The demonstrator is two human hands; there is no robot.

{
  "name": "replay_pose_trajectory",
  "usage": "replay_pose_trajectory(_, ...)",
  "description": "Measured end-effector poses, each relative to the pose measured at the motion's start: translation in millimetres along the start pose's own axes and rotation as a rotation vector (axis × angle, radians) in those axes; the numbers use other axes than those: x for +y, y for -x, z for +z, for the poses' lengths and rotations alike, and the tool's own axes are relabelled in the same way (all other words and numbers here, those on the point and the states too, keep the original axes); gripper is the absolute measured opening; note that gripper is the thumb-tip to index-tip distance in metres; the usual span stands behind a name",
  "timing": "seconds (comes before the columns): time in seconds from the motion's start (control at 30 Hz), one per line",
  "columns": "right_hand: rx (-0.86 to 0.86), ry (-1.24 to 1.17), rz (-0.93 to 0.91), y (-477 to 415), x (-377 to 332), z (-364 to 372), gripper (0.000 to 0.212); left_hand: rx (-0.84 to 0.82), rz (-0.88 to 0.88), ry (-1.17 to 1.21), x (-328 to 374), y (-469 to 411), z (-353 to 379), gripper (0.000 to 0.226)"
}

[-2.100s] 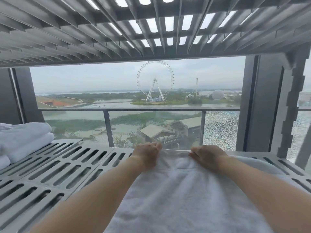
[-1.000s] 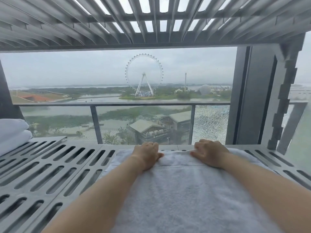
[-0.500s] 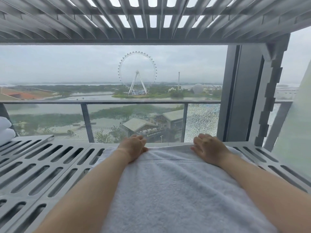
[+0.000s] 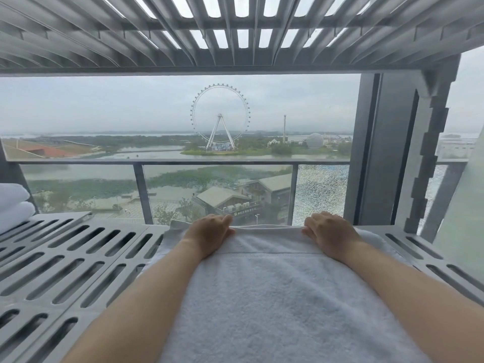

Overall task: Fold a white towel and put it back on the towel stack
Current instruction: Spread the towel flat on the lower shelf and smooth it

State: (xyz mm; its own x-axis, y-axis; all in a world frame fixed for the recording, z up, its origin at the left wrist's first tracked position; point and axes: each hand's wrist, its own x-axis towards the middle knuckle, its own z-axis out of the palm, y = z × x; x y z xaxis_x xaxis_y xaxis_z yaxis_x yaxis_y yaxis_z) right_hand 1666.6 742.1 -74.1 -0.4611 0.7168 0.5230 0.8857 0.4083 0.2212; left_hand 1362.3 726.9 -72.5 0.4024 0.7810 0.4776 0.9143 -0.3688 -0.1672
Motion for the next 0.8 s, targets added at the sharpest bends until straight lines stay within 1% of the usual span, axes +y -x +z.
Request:
replay_pose_trajectory(0.1,0.042,0.018,0.015,0,-1,-2,0.03,-0.019,-0.005,-0.018,1,0,-2,0.026)
replay_pose_trajectory(0.17,0.066,0.017,0.049,2,-3,-5,0.032,-0.044,-0.038,-0.03,4,2,-4,0.03)
replay_pose_trajectory(0.2,0.077,-0.006,0.071,3,-4,-6,0.034,-0.015,-0.054,-0.07,6,5,-7,0.033)
replay_pose_trajectory(0.27,0.095,-0.052,0.099,9,-6,-10,0.036,0.133,-0.037,-0.159,12,14,-15,0.035)
replay_pose_trajectory(0.33,0.102,-0.016,0.087,15,-9,-14,0.037,0.283,0.053,-0.233,18,25,-27,0.034)
replay_pose_trajectory(0.37,0.101,-0.001,0.077,19,-11,-16,0.038,0.346,0.084,-0.266,21,31,-31,0.039)
replay_pose_trajectory(0.4,0.102,0.003,0.067,22,-12,-19,0.038,0.373,0.091,-0.291,24,36,-36,0.044)
replay_pose_trajectory(0.5,0.117,0.002,0.043,35,-19,-32,0.038,0.382,0.09,-0.336,34,53,-46,0.052)
replay_pose_trajectory(0.53,0.135,-0.008,0.029,40,-21,-37,0.037,0.387,0.081,-0.334,39,59,-49,0.051)
replay_pose_trajectory(0.63,0.192,-0.036,-0.028,56,-29,-51,0.033,0.381,0.039,-0.353,52,76,-63,0.036)
replay_pose_trajectory(0.73,0.263,0.002,-0.088,72,-37,-68,0.032,0.379,0.02,-0.388,66,96,-76,0.034)
replay_pose_trajectory(0.8,0.271,0.017,-0.108,85,-44,-78,0.032,0.388,0.022,-0.413,74,110,-85,0.032)
